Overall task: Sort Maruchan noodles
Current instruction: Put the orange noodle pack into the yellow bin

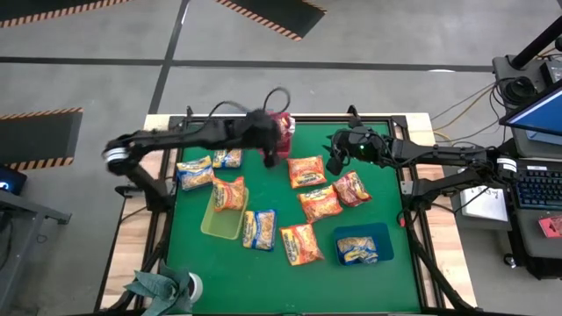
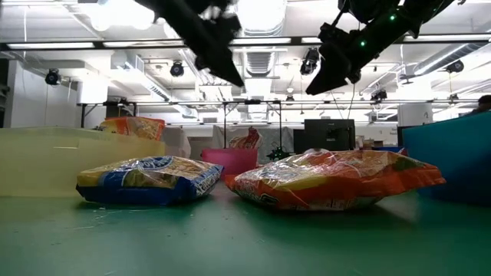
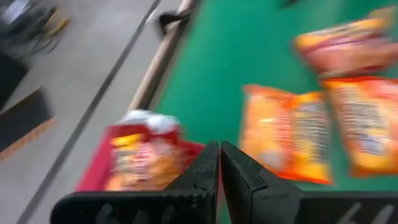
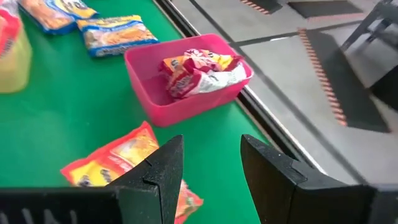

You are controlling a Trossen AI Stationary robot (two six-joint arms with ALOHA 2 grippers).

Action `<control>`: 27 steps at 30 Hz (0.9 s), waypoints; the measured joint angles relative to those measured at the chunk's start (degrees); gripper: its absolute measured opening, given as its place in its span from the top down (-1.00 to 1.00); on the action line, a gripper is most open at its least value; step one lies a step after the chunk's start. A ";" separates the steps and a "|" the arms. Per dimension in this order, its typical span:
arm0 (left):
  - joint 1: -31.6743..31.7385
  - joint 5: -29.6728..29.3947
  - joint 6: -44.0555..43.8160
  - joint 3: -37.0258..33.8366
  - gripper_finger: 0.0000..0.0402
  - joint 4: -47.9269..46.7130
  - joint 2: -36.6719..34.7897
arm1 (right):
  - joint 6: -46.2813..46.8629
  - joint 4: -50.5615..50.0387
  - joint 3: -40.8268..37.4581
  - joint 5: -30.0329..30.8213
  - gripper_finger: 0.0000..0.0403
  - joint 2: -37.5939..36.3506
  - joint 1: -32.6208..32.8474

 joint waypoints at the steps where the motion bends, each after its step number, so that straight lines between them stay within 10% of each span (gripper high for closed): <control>1: -1.19 0.96 -0.04 -3.11 1.00 2.47 -2.17 | 0.79 0.03 0.00 -0.58 0.25 0.00 0.00; 13: -9.19 1.17 -2.98 -29.87 1.00 27.14 -16.02 | 21.16 0.15 -0.20 -3.63 0.25 0.00 0.00; 27: -9.24 1.15 -2.71 -33.55 1.00 39.03 -9.15 | 35.79 -5.60 -0.24 -9.39 0.25 2.50 -0.81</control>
